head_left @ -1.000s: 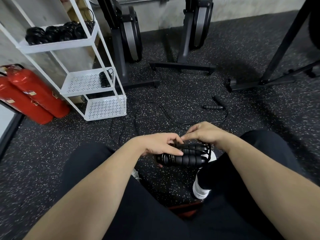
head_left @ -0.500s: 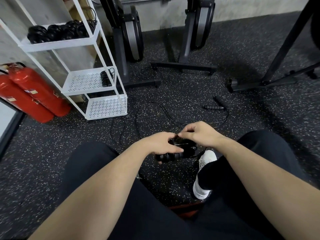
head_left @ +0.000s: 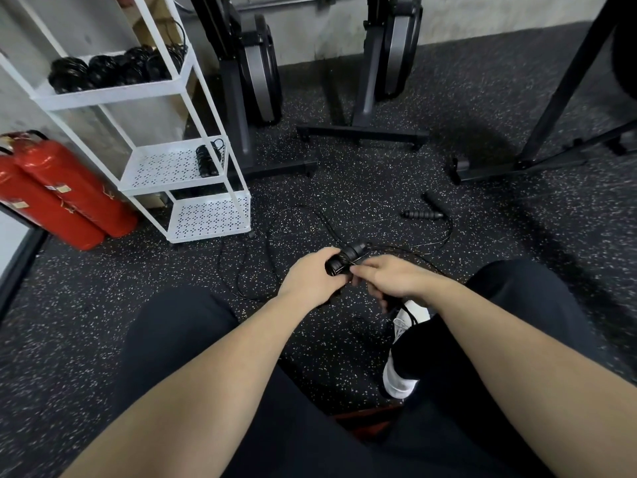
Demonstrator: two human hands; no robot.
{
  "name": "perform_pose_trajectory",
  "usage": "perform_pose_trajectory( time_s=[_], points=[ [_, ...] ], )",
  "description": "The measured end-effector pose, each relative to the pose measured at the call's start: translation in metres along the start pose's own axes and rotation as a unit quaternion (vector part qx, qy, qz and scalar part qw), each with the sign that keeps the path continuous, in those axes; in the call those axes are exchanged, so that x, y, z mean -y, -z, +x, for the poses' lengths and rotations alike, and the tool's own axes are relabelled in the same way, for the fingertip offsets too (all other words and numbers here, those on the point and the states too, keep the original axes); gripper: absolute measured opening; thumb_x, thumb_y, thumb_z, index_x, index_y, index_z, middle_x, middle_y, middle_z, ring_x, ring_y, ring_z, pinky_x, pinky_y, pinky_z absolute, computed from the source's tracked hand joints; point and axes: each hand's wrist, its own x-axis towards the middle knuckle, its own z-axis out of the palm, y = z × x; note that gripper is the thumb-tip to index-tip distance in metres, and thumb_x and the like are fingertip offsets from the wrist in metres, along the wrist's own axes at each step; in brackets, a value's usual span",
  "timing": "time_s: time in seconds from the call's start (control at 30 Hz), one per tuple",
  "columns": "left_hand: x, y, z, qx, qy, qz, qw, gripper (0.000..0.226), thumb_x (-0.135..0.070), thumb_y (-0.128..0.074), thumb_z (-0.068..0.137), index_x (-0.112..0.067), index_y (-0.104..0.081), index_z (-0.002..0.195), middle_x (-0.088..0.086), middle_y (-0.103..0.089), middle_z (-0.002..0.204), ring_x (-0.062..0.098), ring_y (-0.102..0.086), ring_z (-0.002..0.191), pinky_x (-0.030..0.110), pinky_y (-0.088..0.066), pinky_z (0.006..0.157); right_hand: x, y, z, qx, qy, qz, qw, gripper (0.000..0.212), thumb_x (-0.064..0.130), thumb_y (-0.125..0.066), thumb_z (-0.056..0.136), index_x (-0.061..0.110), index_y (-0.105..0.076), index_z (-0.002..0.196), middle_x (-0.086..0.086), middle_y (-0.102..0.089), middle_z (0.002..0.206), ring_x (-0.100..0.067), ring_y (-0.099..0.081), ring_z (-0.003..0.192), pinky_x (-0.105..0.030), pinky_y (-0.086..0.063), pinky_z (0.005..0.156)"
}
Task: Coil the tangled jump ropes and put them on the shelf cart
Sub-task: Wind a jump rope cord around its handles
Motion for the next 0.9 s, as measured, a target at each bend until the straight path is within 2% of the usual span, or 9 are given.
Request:
perform_pose_trajectory(
  time_s=[0.1,0.23,0.33,0.47,0.53,0.6,0.73,0.83,0.9],
  points=[
    [0.000,-0.002,-0.001,-0.007,-0.003,0.001,1.000,0.055,-0.027,-0.065,0.091,-0.043,-0.052,0.141,-0.004,-0.068,0.119,0.013,-0.068,0.081,0.028,-0.054,0.067,0.003,-0.002,-0.005,0.059,-0.007,0.029,0.998,0.039,0.038,-0.041,0.109,0.009,-0.067,0.103,0.000,-0.055,0.055,-0.016,-0.051,0.047,-0.029,-0.051,0.053],
    [-0.003,0.002,-0.001,-0.002,0.021,-0.039,0.999,0.052,-0.025,-0.062,0.090,-0.044,-0.053,0.137,-0.006,-0.071,0.105,0.013,-0.067,0.065,0.032,-0.058,0.065,0.004,-0.004,-0.002,-0.029,0.078,-0.051,0.995,0.034,0.039,-0.052,0.105,0.018,-0.074,0.089,0.001,-0.071,0.073,-0.007,-0.060,0.064,-0.026,-0.046,0.069],
    [-0.003,0.007,-0.002,0.010,0.035,-0.062,0.997,0.046,-0.026,-0.065,0.089,-0.039,-0.056,0.133,-0.010,-0.072,0.092,0.013,-0.069,0.058,0.030,-0.059,0.064,0.002,-0.010,-0.002,-0.022,0.083,0.022,0.996,0.029,0.031,-0.052,0.106,0.012,-0.067,0.091,-0.005,-0.065,0.063,-0.017,-0.061,0.054,-0.029,-0.053,0.058],
    [-0.004,0.009,-0.004,0.016,0.046,-0.065,0.997,0.032,-0.029,-0.061,0.095,-0.032,-0.058,0.127,-0.010,-0.069,0.090,0.012,-0.069,0.060,0.023,-0.052,0.053,0.005,-0.010,-0.002,-0.075,0.085,-0.038,0.993,0.030,0.033,-0.051,0.106,0.012,-0.063,0.088,0.001,-0.054,0.053,-0.016,-0.048,0.042,-0.022,-0.042,0.044],
    [-0.005,0.009,-0.005,0.028,0.065,-0.120,0.990,0.026,-0.028,-0.059,0.096,-0.029,-0.058,0.123,-0.005,-0.070,0.092,0.020,-0.074,0.067,0.028,-0.061,0.056,0.005,-0.008,0.002,-0.096,0.074,-0.068,0.990,0.031,0.037,-0.051,0.105,0.018,-0.067,0.087,0.007,-0.049,0.051,-0.018,-0.044,0.049,-0.023,-0.038,0.045],
    [-0.006,0.010,-0.008,0.052,0.089,-0.195,0.975,0.022,-0.024,-0.060,0.097,-0.024,-0.059,0.118,0.004,-0.071,0.097,0.030,-0.076,0.072,0.043,-0.064,0.059,0.003,-0.006,0.003,-0.103,0.063,-0.100,0.988,0.032,0.041,-0.051,0.104,0.023,-0.069,0.085,0.013,-0.046,0.050,-0.016,-0.043,0.053,-0.026,-0.035,0.048],
    [-0.005,0.014,-0.011,0.097,0.146,-0.320,0.931,0.019,-0.018,-0.067,0.097,-0.016,-0.064,0.116,0.014,-0.071,0.110,0.030,-0.076,0.082,0.043,-0.063,0.059,0.005,-0.006,0.001,-0.109,0.045,-0.130,0.984,0.043,0.052,-0.044,0.104,0.022,-0.066,0.084,0.012,-0.044,0.050,-0.006,-0.041,0.046,-0.024,-0.033,0.048],
    [-0.005,0.018,-0.010,0.097,0.178,-0.392,0.897,0.020,-0.015,-0.069,0.097,-0.013,-0.066,0.117,0.020,-0.071,0.111,0.035,-0.075,0.088,0.046,-0.063,0.061,0.009,-0.008,0.002,-0.103,0.038,-0.052,0.993,0.054,0.059,-0.032,0.105,0.021,-0.065,0.086,0.013,-0.046,0.055,-0.007,-0.042,0.052,-0.026,-0.034,0.057],
    [-0.004,0.022,-0.010,0.092,0.191,-0.428,0.879,0.022,-0.013,-0.070,0.097,-0.012,-0.066,0.118,0.021,-0.071,0.112,0.037,-0.074,0.093,0.046,-0.062,0.062,0.011,-0.009,0.003,-0.069,0.029,0.019,0.997,0.052,0.055,-0.030,0.107,0.018,-0.062,0.087,0.014,-0.043,0.055,-0.010,-0.038,0.055,-0.026,-0.033,0.057]
  ],
)
